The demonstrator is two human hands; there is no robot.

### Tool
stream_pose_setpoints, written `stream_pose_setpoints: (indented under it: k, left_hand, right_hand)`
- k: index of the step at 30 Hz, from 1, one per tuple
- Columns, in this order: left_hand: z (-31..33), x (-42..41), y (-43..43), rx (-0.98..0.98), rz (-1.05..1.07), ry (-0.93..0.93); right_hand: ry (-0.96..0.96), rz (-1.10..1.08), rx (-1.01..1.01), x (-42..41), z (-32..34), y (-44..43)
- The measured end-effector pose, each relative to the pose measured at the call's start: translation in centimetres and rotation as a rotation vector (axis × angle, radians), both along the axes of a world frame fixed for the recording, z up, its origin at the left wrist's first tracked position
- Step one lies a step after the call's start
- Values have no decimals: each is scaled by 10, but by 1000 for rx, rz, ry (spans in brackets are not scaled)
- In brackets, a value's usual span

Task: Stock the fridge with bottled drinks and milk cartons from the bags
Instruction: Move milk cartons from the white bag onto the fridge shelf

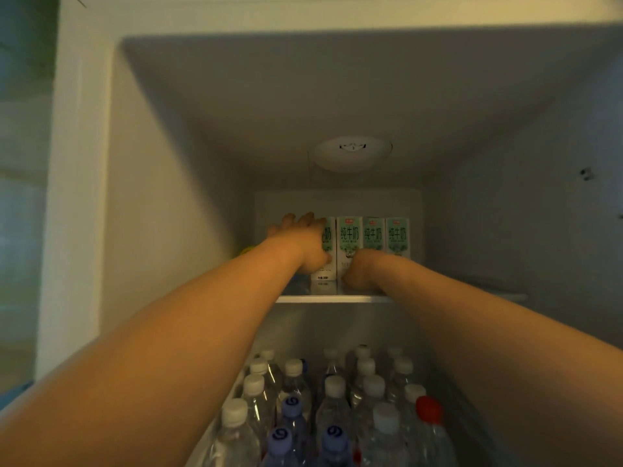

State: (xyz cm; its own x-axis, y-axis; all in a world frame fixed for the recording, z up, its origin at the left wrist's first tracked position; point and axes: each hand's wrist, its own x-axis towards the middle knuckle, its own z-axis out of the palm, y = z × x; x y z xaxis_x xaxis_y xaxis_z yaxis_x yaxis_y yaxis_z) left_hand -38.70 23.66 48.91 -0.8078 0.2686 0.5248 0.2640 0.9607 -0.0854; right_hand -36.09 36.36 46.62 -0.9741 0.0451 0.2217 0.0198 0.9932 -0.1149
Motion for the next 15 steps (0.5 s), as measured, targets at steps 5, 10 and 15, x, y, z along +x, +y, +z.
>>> stream_pose_setpoints:
  k: [5,10,15]
  left_hand:
    - [-24,24,-5,10,26,-41]
    - [-36,61,-21,59,71,-37]
    - [-54,95,-41,59,28,-60]
  right_hand:
    - [-13,64,-9,26,-3,-13]
    - [12,125,-72,61,-10,-16]
    - [47,125,-163,94,-26,-9]
